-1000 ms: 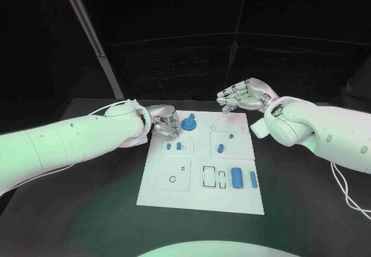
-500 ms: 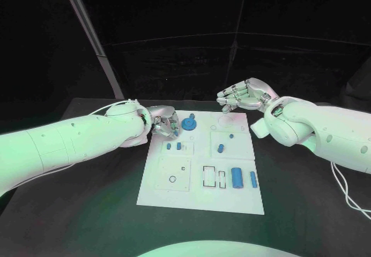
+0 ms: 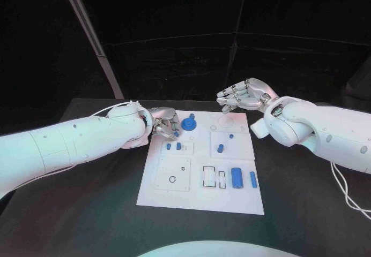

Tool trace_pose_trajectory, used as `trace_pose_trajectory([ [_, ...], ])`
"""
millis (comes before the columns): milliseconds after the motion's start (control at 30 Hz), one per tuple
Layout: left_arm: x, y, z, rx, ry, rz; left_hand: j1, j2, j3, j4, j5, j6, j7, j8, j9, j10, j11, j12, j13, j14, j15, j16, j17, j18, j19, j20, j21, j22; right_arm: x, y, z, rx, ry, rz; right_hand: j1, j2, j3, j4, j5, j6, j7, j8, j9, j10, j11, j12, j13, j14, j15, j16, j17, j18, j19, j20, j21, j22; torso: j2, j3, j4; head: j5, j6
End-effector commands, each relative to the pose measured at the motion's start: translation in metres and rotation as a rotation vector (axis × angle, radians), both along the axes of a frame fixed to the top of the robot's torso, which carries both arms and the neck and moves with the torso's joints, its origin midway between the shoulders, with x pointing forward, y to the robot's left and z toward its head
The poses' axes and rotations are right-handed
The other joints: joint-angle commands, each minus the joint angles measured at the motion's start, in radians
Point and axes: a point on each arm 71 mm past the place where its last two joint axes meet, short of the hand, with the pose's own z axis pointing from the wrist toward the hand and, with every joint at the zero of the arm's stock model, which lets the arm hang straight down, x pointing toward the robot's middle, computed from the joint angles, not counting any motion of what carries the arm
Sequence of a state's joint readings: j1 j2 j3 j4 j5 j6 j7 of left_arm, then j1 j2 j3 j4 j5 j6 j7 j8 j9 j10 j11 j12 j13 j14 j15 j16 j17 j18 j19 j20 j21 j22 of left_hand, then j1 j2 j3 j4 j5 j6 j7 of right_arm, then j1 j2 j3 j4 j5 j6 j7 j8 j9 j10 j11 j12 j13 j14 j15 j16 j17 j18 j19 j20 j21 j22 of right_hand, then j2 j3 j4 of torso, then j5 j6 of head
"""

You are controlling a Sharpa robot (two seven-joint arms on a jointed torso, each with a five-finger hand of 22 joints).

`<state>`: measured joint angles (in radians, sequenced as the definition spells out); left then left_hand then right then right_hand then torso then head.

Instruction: Assemble the parts on the task board

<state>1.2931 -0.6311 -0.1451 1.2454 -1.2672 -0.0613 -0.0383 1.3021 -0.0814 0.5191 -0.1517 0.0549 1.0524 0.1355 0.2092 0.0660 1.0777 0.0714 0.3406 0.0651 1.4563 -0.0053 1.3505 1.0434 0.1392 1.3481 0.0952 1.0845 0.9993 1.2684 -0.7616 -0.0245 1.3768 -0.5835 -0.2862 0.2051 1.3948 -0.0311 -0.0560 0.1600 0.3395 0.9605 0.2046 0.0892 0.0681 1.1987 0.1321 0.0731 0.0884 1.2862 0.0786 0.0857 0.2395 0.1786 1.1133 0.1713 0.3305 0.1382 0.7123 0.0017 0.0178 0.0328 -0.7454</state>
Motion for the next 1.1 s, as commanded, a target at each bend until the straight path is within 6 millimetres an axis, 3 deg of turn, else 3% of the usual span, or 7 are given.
trace_pose_trajectory([
  [33, -0.0017, -0.0027, 0.0005, -0.008, -0.006, -0.017, -0.005, -0.002, 0.007, 0.0, -0.005, 0.007, 0.0, 0.0, 0.001, 0.01, 0.001, -0.004, 0.001, 0.0, -0.004, -0.002, -0.001, -0.015, 0.003, -0.002, 0.006, 0.002, -0.0004, 0.0015, 0.0016, 0.005, -0.007, 0.012, -0.001, 0.012, 0.0, -0.005, 0.001, -0.009, 0.0, 0.006, 0.001, -0.007, 0.002, -0.001, -0.001, -0.007, -0.002, -0.005, -0.001, 0.004, 0.001, 0.009, -0.004, -0.002, 0.0, 0.0, 0.0001, 0.0, -0.001],
  [400, -0.0018, -0.0019, 0.0002, -0.004, -0.004, -0.01, -0.007, -0.006, 0.004, -0.001, -0.005, 0.007, 0.001, -0.002, 0.001, 0.011, 0.001, -0.006, 0.001, 0.0, -0.005, -0.003, -0.003, -0.015, 0.003, -0.002, 0.006, 0.003, -0.0001, 0.0017, 0.0015, 0.005, -0.006, 0.013, -0.001, 0.012, 0.0, -0.005, 0.001, -0.009, 0.0, 0.006, 0.001, -0.007, 0.002, -0.001, -0.001, -0.007, -0.002, -0.005, -0.001, 0.004, 0.001, 0.009, -0.004, -0.002, 0.0, 0.0002, 0.0, 0.0, -0.001],
  [733, -0.0011, 0.0, -0.0013, 0.003, 0.015, 0.011, -0.03, -0.037, -0.017, 0.0, -0.005, -0.043, 0.011, -0.039, -0.003, -0.033, 0.015, -0.033, -0.001, -0.008, 0.006, -0.011, -0.028, -0.013, -0.008, 0.004, -0.009, -0.009, 0.0, 0.0019, 0.0013, 0.005, -0.004, 0.014, -0.001, 0.012, -0.001, -0.006, 0.0, -0.009, 0.001, 0.007, 0.001, -0.008, 0.003, -0.001, -0.002, -0.008, -0.002, -0.005, -0.001, 0.004, 0.001, 0.009, -0.005, -0.002, 0.0, 0.0003, 0.0003, -0.001, -0.002],
  [1100, -0.0007, 0.0011, -0.001, 0.0, 0.012, 0.018, -0.032, -0.043, -0.025, -0.001, -0.004, -0.053, 0.012, -0.05, -0.002, -0.052, 0.019, -0.039, 0.0, -0.011, 0.009, -0.013, -0.035, -0.012, -0.012, 0.007, -0.014, -0.013, 0.0002, 0.0018, 0.0011, 0.004, -0.002, 0.014, -0.001, 0.012, -0.001, -0.006, 0.0, -0.009, 0.001, 0.007, 0.001, -0.008, 0.003, -0.001, -0.002, -0.008, -0.002, -0.005, -0.001, 0.004, 0.001, 0.009, -0.005, -0.002, 0.0, 0.0001, 0.0002, -0.001, -0.003],
])
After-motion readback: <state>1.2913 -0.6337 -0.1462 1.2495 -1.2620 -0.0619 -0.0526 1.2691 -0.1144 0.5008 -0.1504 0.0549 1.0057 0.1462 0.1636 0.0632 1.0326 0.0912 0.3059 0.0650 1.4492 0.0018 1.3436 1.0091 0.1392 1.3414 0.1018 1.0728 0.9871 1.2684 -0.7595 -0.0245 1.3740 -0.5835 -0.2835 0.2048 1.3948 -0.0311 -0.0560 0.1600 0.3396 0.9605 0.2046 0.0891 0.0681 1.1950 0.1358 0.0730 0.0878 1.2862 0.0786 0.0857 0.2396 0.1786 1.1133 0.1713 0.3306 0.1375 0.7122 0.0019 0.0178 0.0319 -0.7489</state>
